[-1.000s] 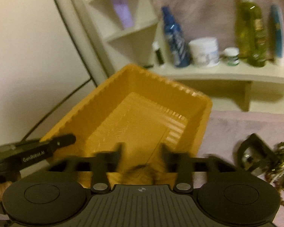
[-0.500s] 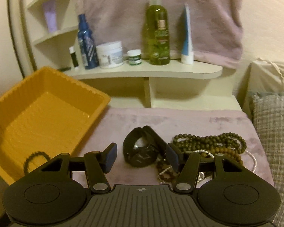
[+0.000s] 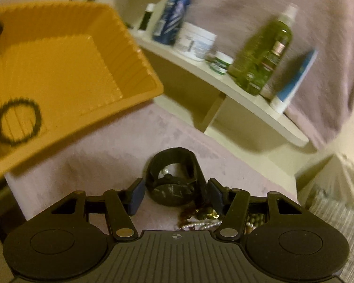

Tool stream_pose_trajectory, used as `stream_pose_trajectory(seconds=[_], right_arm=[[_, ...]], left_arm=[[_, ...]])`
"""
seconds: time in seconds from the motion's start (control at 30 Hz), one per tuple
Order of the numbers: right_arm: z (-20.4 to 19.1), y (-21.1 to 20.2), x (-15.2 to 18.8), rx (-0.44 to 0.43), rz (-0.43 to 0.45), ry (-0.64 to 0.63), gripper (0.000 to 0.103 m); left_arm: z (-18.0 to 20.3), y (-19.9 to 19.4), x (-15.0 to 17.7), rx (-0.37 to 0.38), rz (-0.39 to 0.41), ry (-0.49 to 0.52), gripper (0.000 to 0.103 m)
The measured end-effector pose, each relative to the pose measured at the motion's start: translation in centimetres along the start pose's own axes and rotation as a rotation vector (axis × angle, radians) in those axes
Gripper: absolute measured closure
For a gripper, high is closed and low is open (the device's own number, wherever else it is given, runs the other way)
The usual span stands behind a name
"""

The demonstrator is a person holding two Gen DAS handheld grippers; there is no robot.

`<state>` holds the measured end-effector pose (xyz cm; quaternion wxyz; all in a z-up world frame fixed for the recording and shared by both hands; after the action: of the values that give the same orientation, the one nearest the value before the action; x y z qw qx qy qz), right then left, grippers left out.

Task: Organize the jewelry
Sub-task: 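Carry the black watch into the orange tray and open the right gripper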

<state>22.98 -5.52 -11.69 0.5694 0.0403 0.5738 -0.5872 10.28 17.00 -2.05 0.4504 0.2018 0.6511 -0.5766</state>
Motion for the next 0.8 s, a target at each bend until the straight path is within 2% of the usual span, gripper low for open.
stream_pose_trajectory(seconds=[0.13, 0.23, 0.27, 0.3, 0.4, 0.6, 0.8], right_arm=[[-0.7, 0.7, 0.4, 0.015, -0.008, -0.112, 0.045], [-0.8, 0.8, 0.4, 0.019, -0.002, -0.138, 0.046], [-0.8, 0.8, 0.4, 0.023, 0.000, -0.144, 0.048], [-0.9, 0.9, 0.4, 0.017, 0.001, -0.147, 0.056], [-1.0, 0.8, 0.5, 0.016, 0.000, -0.141, 0.056], [-0.5, 0.2, 0.3, -0.006, 0.010, -0.030, 0.057], [0.7, -1.4, -1.0, -0.047, 0.042, 0.148, 0.057]], left_arm=[[0.0, 0.0, 0.0, 0.000, -0.001, -0.001, 0.096], [0.0, 0.0, 0.0, -0.001, -0.001, -0.001, 0.096], [0.0, 0.1, 0.0, 0.000, -0.001, -0.001, 0.096], [0.0, 0.0, 0.0, 0.000, -0.001, 0.000, 0.096], [0.0, 0.0, 0.0, 0.000, -0.002, -0.001, 0.096], [0.0, 0.1, 0.0, 0.000, -0.003, -0.002, 0.096], [0.1, 0.1, 0.0, -0.001, -0.003, 0.002, 0.096]])
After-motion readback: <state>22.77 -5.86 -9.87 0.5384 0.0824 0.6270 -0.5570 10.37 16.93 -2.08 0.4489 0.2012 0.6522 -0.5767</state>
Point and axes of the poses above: each gripper's, at about its wrist camera, not at the fingertips, and y roughly the way its jaws point, z to its right, x to its underside, the point moved 9 cm from there along y, roughly the way its jaws point, and after that the axes turned 1 degree about x, right-handed, at the moved point
